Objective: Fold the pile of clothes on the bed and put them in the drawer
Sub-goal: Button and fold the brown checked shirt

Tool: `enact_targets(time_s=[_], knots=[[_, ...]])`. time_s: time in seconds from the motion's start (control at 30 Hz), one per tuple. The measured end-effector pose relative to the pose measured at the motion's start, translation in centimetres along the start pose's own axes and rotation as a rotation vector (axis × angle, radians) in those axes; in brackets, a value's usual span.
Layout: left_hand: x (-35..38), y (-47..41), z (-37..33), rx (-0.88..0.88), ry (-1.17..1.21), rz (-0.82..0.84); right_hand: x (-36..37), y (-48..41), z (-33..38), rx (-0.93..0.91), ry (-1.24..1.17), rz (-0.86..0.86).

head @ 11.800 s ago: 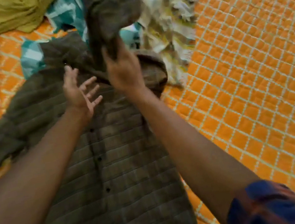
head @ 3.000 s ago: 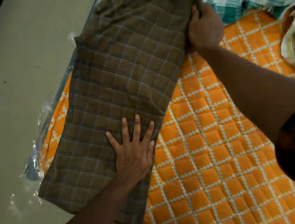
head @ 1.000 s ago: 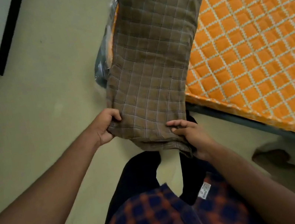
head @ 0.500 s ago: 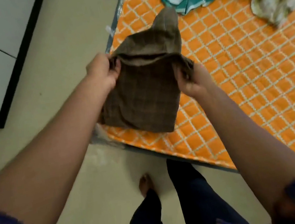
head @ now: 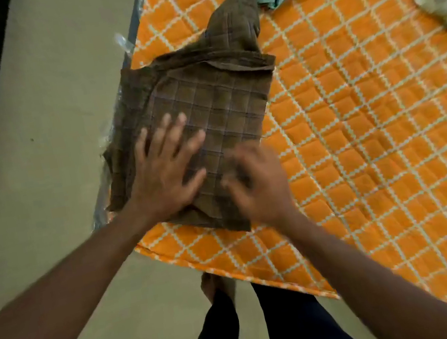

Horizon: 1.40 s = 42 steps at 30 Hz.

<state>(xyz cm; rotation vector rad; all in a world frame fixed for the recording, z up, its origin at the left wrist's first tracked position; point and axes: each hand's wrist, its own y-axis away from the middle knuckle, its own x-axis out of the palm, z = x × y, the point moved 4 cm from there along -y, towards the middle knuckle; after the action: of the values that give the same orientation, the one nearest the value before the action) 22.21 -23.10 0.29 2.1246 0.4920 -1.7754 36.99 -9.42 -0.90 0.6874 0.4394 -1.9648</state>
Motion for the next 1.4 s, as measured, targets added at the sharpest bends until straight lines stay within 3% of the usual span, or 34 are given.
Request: enact_targets(time_s=[0.1,0.37,0.53,0.6,0.67,0.73,0.83,0.9,0.97,1.03,1.2,1.3,1.4], knots=[[1.1,5.4,0.5,0.120,-0.074,0.096,4.0,6.8,1.7,-0.037,0.288,0.318],[2.6,6.1,4.8,0.126,-0.202,0.404,5.5,6.3,-0.2,0.017,0.513,0.333],[-1.5,3.4,2.8,-0.009,-0.167,0.505,1.6,3.7,1.6,0.068,0.362,0.426],[-3.1,2.8,1.7,-0.063,-0.048,0.662,-0.7,3.3,2.6,0.146,0.352,0.546],[-4.0,3.5,0.7,-0.138,0.194,0.925,-2.7,4.1,2.7,0.242,0.175,0.653],[-5.2,4.5,0.2,-0.192,0.420,1.017,-4.6,5.3,2.2,0.332,-0.042,0.663],[-6.6,2.8,0.8,-0.274,0.594,0.810,-6.7,5.4,0.8,0.429,-0.338,0.469],[-6.8,0.3,1.9,-0.338,0.596,0.662,-7.1,3.7,0.4,0.426,-0.487,0.256],[-6.4,-2.0,3.2,-0.385,0.535,0.615,-6.6,0.9,-0.2,0.428,-0.520,0.067],[-5.6,-4.0,5.0,-0.426,0.407,0.572,-5.5,-2.5,-0.9,0.414,-0.457,-0.061],[-5.0,-7.2,5.9,-0.484,-0.175,0.292,-2.9,-7.8,-2.6,0.361,-0.158,-0.239],[-3.7,-6.9,3.1,-0.353,-0.109,0.052,-1.6,-9.2,-3.7,0.399,-0.039,-0.235],[-1.6,-4.1,-0.4,-0.258,-0.023,0.033,-0.9,-10.1,-4.3,0.412,0.096,-0.214]])
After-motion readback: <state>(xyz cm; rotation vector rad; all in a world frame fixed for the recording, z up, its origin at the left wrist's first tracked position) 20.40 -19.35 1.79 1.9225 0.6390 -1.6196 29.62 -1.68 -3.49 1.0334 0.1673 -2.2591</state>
